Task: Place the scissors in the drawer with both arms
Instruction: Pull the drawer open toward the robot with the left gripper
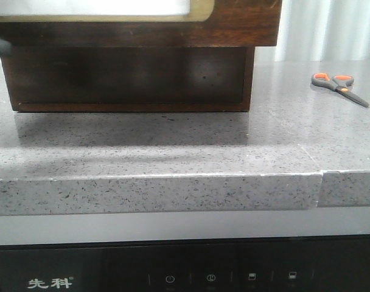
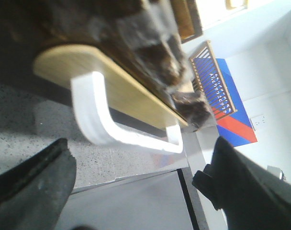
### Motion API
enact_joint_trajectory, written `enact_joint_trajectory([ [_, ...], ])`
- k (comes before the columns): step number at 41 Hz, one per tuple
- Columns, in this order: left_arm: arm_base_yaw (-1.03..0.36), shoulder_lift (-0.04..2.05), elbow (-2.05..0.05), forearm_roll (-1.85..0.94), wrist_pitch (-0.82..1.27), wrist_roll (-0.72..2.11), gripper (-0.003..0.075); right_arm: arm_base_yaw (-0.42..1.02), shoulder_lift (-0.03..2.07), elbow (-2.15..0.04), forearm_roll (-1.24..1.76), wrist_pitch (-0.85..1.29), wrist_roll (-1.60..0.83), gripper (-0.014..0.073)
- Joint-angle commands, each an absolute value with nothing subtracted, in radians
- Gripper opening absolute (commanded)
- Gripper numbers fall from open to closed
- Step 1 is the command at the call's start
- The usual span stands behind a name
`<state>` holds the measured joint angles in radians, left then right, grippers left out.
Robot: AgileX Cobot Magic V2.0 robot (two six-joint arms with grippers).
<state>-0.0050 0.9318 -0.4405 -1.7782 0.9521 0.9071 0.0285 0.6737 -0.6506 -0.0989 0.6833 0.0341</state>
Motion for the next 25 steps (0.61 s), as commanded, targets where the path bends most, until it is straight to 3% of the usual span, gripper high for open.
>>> enact_joint_trajectory([
  [1,-0.012,0.850,-0.448,-1.820,0.978,0.874,0.0566,0.024,0.679,-0.675,-0.119,0.626,0.028,0.0612],
  [12,-0.012,0.647,-0.514,-1.412,0.917,0.609,0.0564,0.024,0.679,-0.675,-0.119,0.626,0.028,0.0612],
  [25,-0.012,0.600,-0.954,-0.481,1.023,0.255,0.0564,0.024,0.679,-0.675,-0.119,0.624,0.028,0.0612],
])
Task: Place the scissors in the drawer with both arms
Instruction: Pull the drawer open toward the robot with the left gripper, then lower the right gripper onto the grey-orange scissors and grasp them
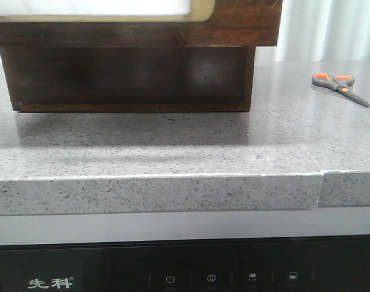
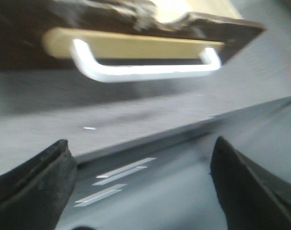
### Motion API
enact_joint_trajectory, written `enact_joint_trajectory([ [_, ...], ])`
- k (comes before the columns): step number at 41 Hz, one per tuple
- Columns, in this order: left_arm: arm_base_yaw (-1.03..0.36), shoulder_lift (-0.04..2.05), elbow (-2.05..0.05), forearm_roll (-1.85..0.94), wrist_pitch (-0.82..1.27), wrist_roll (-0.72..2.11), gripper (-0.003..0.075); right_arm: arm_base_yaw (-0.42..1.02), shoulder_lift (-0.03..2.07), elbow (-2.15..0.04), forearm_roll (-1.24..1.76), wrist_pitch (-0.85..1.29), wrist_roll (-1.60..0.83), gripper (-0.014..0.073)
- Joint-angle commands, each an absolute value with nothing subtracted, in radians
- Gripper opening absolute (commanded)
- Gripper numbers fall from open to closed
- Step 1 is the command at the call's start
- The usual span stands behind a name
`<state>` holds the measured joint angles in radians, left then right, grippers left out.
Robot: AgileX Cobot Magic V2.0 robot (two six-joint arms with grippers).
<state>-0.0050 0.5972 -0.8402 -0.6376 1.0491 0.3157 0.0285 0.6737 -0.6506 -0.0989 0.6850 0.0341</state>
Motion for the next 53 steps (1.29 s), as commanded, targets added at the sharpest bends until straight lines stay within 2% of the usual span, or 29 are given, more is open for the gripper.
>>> enact_joint_trajectory([
  [1,-0.012,0.602,-0.975,-0.423,1.023,0.243,0.0564,0.024,0.679,-0.675,-0.119,0.624,0.028,0.0612],
  [4,-0.058,0.606,-1.026,-0.325,1.016,0.201,0.0564,0.024,0.679,-0.675,-0.119,0.622,0.028,0.0612],
  [11,-0.297,0.616,-1.060,-0.179,0.994,0.178,0.0561,0.024,0.679,-0.675,-0.119,0.628,0.028,0.0612],
  [18,-0.433,0.620,-1.060,-0.046,0.964,0.098,0.0496,0.024,0.679,-0.675,-0.119,0.643,0.028,0.0612],
  [30,-0.505,0.620,-1.060,-0.099,0.894,0.098,0.0493,0.024,0.757,-0.772,-0.119,0.687,0.028,0.0612],
  [38,-0.505,0.620,-1.060,-0.103,0.868,0.098,0.0493,0.024,0.921,-0.906,-0.119,0.792,0.028,0.0612],
  [53,-0.505,0.620,-1.060,-0.103,0.863,0.098,0.0493,0.017,1.248,-1.170,-0.052,0.823,0.036,0.0612],
])
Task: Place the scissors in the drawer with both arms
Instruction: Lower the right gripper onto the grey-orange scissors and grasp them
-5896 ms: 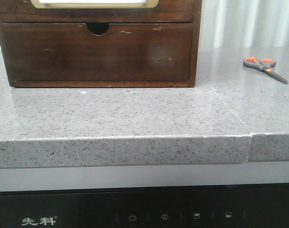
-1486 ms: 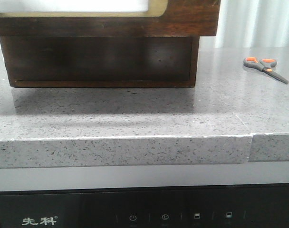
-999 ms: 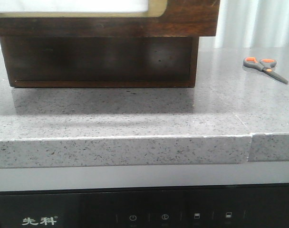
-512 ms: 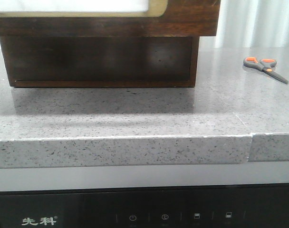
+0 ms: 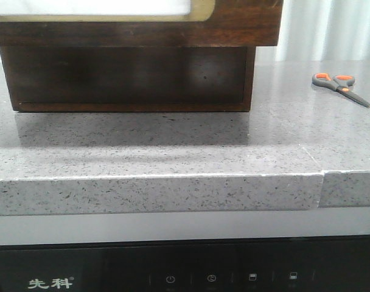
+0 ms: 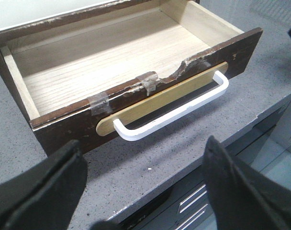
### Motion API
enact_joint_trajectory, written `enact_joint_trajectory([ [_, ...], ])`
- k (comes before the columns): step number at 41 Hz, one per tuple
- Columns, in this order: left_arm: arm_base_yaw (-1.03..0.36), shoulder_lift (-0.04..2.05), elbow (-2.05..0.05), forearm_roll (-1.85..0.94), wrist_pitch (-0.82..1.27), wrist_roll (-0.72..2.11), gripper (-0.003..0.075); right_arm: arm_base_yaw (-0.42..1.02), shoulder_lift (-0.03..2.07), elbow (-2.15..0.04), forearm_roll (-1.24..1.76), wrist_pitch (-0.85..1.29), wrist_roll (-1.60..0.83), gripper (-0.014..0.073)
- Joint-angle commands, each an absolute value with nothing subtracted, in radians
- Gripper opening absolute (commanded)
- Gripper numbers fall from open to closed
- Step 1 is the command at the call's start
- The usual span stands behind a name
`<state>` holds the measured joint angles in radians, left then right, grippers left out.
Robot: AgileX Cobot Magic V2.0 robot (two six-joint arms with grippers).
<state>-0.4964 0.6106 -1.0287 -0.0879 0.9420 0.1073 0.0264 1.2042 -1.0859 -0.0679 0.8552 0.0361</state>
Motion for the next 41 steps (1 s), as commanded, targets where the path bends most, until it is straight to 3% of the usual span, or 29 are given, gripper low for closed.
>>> enact_joint_trajectory([
  [1,-0.505,0.620,-1.060,-0.103,0.863,0.098,0.0493,0.013,1.267,-1.188,-0.041,0.829,0.036,0.0612],
  [23,-0.505,0.620,-1.060,-0.103,0.863,0.098,0.0493,-0.038,1.763,-1.700,0.015,1.078,-0.051,0.0612],
  [41,-0.505,0.620,-1.060,-0.103,0.863,0.098,0.0493,-0.038,2.021,-1.959,0.020,1.119,-0.051,0.0612],
])
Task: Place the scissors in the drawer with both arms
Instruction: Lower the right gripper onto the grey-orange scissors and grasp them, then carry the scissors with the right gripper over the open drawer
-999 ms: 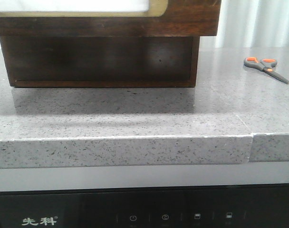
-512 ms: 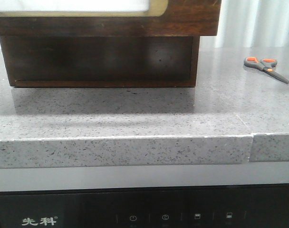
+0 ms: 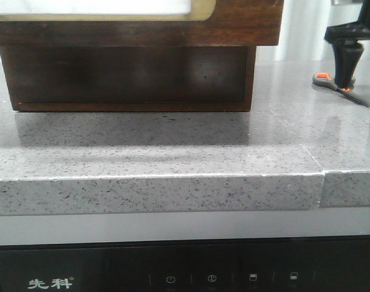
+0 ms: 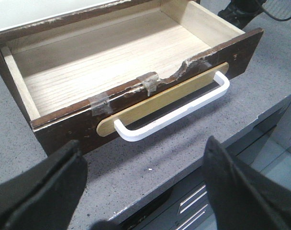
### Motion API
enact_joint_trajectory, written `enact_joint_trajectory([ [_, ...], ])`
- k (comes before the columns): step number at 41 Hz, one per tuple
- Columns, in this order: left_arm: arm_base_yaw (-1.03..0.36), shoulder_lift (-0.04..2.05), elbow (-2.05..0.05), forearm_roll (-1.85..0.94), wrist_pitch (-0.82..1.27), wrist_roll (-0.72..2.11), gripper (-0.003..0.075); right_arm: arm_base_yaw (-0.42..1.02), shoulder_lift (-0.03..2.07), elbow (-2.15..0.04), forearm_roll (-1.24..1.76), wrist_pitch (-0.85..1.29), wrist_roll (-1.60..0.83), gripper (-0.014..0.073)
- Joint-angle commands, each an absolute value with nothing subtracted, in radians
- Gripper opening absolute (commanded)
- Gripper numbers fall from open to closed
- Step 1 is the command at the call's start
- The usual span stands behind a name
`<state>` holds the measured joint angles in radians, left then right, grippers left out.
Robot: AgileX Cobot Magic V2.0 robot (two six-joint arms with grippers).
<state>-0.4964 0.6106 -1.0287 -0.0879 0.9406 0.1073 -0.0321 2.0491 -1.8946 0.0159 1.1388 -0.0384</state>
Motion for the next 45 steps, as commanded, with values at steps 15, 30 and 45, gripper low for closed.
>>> enact_joint_trajectory([
  [15,-0.505,0.620,-1.060,-0.103,0.863,0.098,0.0493,-0.038,2.113,-2.049,0.035,1.114,-0.051,0.0610],
  [30,-0.505,0.620,-1.060,-0.103,0.863,0.098,0.0493,-0.038,2.118,-2.049,0.046,1.117,-0.061,0.0206],
  [45,-0.505,0.620,-1.060,-0.103,0.863,0.098,0.0493,-0.038,2.106,-2.049,0.046,1.134,-0.061,0.0045],
])
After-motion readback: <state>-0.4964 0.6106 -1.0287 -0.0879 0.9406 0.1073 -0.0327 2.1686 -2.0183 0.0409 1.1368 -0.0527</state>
